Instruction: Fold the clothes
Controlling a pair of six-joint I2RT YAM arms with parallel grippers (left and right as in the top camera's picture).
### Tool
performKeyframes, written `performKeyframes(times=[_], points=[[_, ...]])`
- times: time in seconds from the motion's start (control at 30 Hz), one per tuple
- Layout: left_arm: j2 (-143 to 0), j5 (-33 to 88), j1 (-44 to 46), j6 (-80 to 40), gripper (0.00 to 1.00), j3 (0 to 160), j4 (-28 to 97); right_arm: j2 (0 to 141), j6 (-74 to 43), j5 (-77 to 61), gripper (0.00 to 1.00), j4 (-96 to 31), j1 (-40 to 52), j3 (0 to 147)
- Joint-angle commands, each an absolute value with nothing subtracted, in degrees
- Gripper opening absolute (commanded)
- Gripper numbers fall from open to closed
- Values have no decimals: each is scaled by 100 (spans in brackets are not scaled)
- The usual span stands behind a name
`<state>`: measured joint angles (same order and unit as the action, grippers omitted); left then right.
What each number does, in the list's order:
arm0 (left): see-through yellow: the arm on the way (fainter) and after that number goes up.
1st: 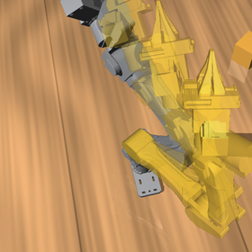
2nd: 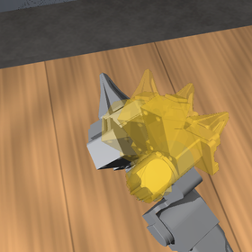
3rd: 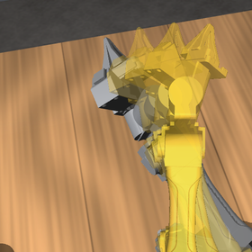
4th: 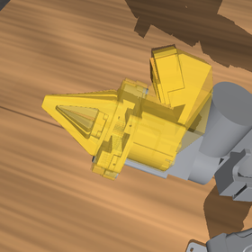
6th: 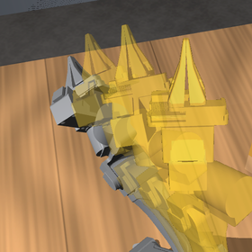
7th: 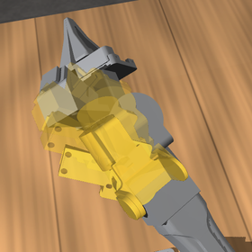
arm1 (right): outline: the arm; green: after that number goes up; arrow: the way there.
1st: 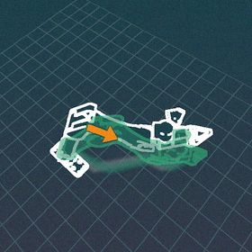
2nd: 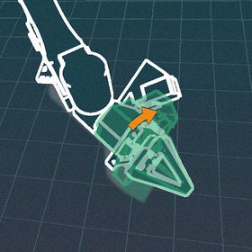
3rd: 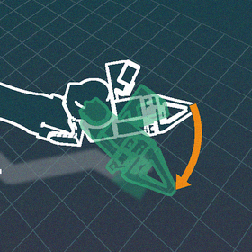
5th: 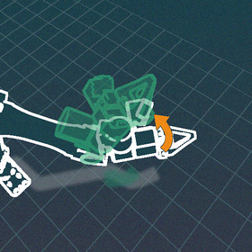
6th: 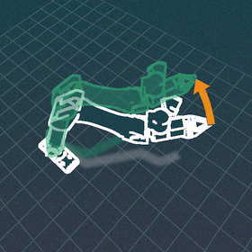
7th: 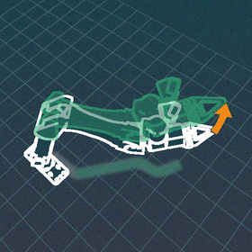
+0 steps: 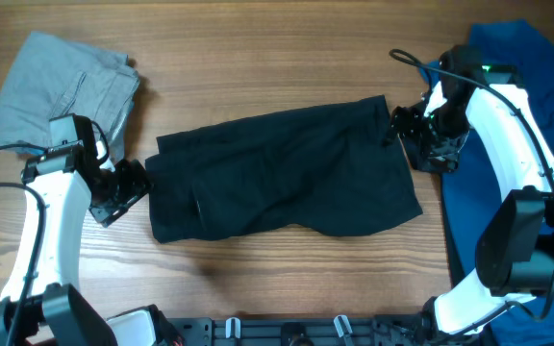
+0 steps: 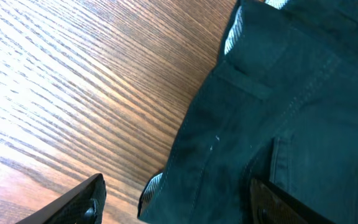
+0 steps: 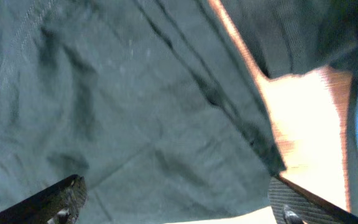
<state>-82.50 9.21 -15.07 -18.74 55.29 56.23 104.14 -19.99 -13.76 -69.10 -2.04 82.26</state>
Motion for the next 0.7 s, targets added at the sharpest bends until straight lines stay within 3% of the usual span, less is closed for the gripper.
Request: performKeyframes(times=[0.0,0.07,0.1,0.13,0.2,0.53,0.67], points=[[-7946,871,-1522,-1667,73,5594,5583,10392,-1599,-1192,77,-6285,-217,8276],[-7940,930,-1518,-1664,71,5594,5395,10405,-1087,-1479,50,-5404,-187,8246],[-7940,980,-1516,-1658,68,5594,5269,10409,-770,-1813,48,-4836,-154,8180],[-7940,1157,-1511,-1485,61,5594,5081,10466,-274,-2071,53,-4174,-99,8082],[-7940,1588,-1511,-1234,63,5594,4836,10779,10,-2064,55,-3675,-23,8034],[-7940,1693,-1511,-1063,64,5594,4748,11935,899,-3055,53,-3400,-16,8034],[-7940,1693,-1514,-1063,64,5594,4748,12033,902,-3050,42,-3328,-1,8034]])
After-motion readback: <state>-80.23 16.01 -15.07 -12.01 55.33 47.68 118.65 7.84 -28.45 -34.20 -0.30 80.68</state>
